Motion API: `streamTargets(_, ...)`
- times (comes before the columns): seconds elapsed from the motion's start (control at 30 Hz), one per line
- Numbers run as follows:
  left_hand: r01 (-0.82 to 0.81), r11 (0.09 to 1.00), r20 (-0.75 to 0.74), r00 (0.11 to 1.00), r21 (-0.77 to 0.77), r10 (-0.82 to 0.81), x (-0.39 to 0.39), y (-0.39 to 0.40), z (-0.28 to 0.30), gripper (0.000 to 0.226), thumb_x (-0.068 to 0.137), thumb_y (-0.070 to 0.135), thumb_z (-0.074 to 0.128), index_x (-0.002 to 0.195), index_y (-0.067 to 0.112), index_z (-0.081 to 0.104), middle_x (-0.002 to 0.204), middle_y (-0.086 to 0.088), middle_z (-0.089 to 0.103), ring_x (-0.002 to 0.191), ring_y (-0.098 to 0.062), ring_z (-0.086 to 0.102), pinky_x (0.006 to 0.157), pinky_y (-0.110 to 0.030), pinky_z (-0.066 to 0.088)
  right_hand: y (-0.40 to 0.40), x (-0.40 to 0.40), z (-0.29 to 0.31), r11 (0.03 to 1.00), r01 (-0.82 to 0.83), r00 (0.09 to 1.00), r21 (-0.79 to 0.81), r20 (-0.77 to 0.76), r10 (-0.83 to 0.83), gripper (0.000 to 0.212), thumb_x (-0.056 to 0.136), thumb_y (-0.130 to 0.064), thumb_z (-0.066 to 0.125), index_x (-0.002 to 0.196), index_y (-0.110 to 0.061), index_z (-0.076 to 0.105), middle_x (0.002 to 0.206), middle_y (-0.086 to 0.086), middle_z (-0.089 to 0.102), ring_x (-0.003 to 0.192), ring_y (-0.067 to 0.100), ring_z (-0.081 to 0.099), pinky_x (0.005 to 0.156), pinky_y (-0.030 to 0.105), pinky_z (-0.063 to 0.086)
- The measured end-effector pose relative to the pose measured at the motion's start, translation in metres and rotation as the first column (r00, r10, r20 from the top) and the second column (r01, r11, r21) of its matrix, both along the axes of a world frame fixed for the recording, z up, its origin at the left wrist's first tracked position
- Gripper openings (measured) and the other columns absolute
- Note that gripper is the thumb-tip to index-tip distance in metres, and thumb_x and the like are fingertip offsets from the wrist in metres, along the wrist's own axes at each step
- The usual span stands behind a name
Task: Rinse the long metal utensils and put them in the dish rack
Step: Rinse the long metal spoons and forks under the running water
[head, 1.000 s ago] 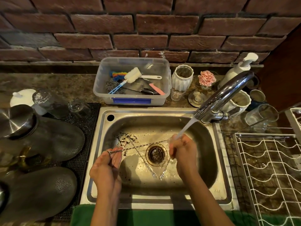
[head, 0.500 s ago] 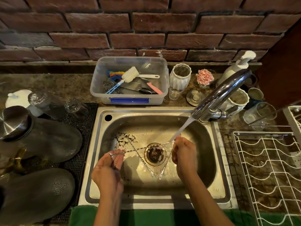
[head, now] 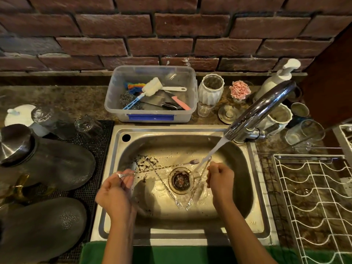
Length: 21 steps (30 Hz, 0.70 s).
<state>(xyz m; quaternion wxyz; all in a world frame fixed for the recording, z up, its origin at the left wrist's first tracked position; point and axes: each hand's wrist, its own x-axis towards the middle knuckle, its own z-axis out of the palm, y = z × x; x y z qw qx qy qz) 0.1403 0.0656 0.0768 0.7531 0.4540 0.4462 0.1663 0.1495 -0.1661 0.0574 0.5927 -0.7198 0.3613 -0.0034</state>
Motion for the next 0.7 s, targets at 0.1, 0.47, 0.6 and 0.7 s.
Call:
streamTargets(0.1,0.304,0.932,-0.001,0.951,0.196,-0.31,0.015,-0.014,-0.007,0.024,0.097,-0.002,0.053,0.085,0.008,0.071,0.084,-0.014,0.075,0.081,-0.022,0.073,0.071,-0.025,0.062,-0.007,-0.004,-0.008,0.922,-0.265,0.964,-0.281,-0.074,0.254,0.014,0.094,-0.006,0.061,0.102,-0.012,0.071,0.096,0.0,0.07,0.082,0.016,0.067,0.075,0.036,0.058)
streamTargets(0.47,0.833,0.464,-0.202,0.531,0.303,-0.823,0.065,-0.116,-0.039,0.023,0.101,0.011,0.055,0.086,0.007,0.073,0.077,-0.014,0.074,0.068,-0.024,0.069,0.076,-0.048,0.062,0.003,-0.014,-0.054,0.639,-0.619,0.78,-0.457,-0.264,0.567,0.016,0.096,-0.012,0.058,0.092,-0.011,0.073,0.088,0.007,0.072,0.076,0.019,0.062,0.066,0.028,0.045)
streamTargets(0.6,0.867,0.481,-0.195,0.499,0.131,-0.845,0.067,-0.125,-0.056,0.022,0.102,0.014,0.055,0.088,0.009,0.071,0.092,-0.017,0.076,0.082,-0.028,0.073,0.08,-0.037,0.061,-0.007,-0.009,-0.068,0.695,-0.583,0.812,-0.421,-0.323,0.486,0.016,0.096,-0.014,0.059,0.091,-0.012,0.074,0.081,0.004,0.072,0.069,0.013,0.059,0.061,0.023,0.04)
streamTargets(0.7,0.828,0.56,-0.225,0.543,-0.013,-0.809,0.063,-0.12,-0.08,0.022,0.1,0.005,0.056,0.086,0.014,0.07,0.095,-0.016,0.075,0.085,-0.025,0.071,0.074,-0.028,0.06,-0.018,-0.001,-0.082,0.884,-0.381,0.9,-0.272,-0.328,0.287,0.02,0.094,-0.013,0.062,0.078,-0.009,0.074,0.068,0.002,0.068,0.06,0.009,0.057,0.052,0.016,0.038)
